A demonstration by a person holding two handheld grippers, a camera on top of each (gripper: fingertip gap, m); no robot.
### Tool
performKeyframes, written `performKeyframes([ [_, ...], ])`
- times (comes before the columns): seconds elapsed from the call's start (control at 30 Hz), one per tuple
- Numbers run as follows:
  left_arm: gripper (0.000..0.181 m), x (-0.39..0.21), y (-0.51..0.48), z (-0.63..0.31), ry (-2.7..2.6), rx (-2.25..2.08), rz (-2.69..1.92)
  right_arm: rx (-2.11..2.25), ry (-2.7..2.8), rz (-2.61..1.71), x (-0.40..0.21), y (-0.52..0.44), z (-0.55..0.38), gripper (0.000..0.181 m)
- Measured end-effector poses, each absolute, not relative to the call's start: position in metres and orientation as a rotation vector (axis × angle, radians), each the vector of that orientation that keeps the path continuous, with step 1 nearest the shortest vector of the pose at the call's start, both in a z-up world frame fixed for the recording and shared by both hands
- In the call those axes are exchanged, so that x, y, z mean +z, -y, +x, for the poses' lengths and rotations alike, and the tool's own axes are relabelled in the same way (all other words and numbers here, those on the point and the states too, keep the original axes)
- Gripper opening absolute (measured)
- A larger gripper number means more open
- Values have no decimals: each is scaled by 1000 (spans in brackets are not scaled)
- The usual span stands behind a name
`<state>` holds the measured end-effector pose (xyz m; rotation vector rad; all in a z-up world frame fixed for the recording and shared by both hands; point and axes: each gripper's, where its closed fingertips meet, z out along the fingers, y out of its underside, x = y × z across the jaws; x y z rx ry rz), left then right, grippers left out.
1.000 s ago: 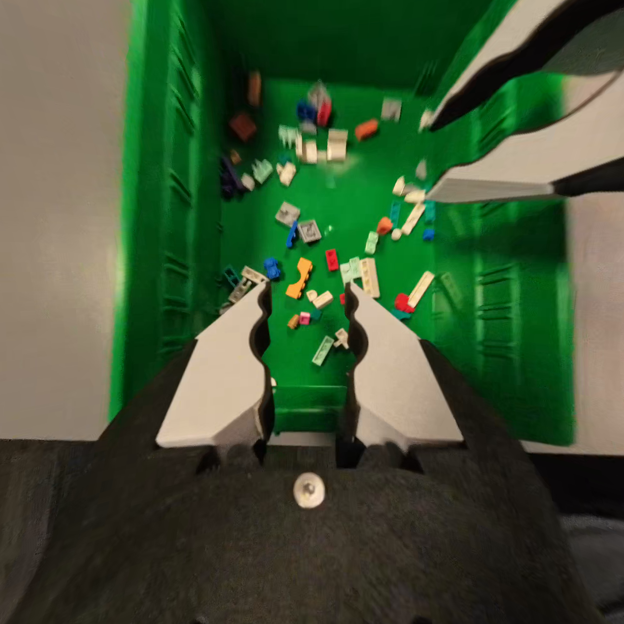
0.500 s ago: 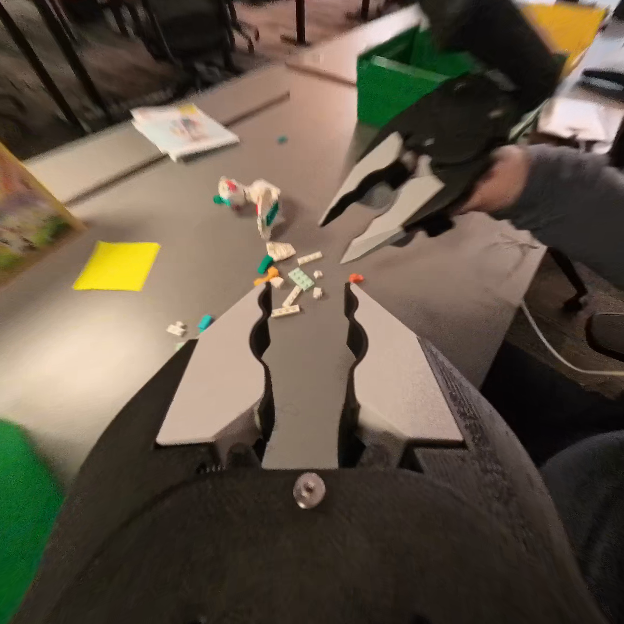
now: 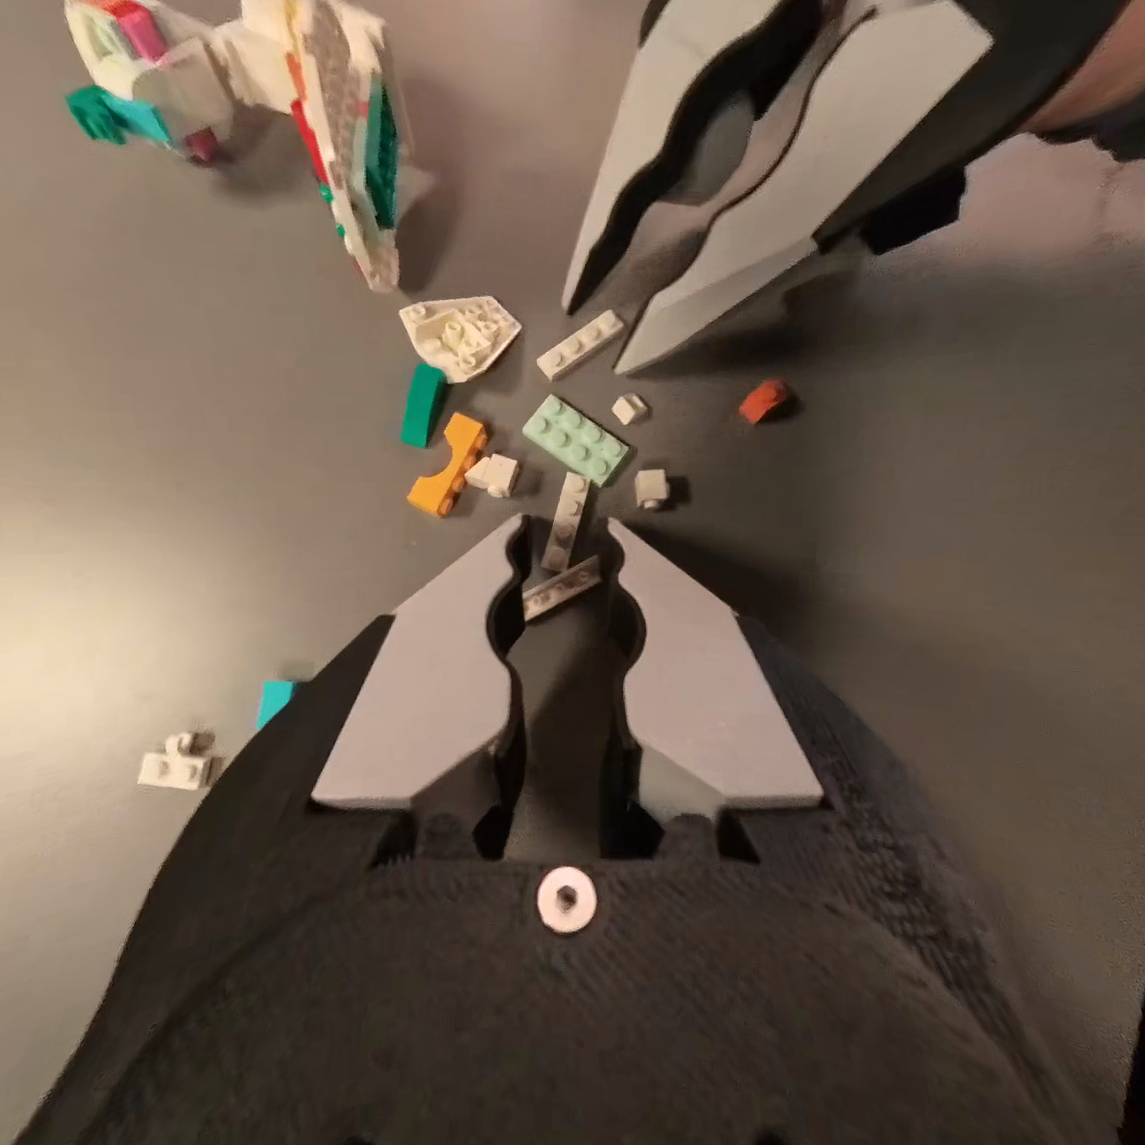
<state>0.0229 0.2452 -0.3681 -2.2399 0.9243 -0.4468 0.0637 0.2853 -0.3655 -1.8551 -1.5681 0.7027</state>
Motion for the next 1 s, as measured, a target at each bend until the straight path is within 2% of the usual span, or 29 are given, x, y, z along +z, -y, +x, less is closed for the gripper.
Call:
performKeyframes([
  [0.1, 12, -369, -245, 20, -952, -393, -2265, 689, 1608, -1862, -366, -286, 62, 6],
  [0.13, 7, -369, -244, 20, -973, -382, -2271, 679, 1615, -1859, -366, -286, 62, 5],
  [0.33, 6, -363, -244, 17, -940, -308, -2250, 681, 1576, -1805, -349, -285, 57, 5],
  [0.53, 6, -262, -221, -26, -545, -149, -2053, 710, 1531, -1553, -255, -258, 1, 4],
  [0.73, 6, -198, -158, -141, -177, 158, -2031, 753, 1714, -1340, -197, -198, -113, 4],
  [0.83, 6, -202, -128, -204, 5, 246, -2077, 758, 1839, -1294, -196, -170, -171, 4],
  [1.0, 7, -244, -91, -278, 239, 271, -2221, 693, 2050, -1323, -227, -136, -238, 5],
])
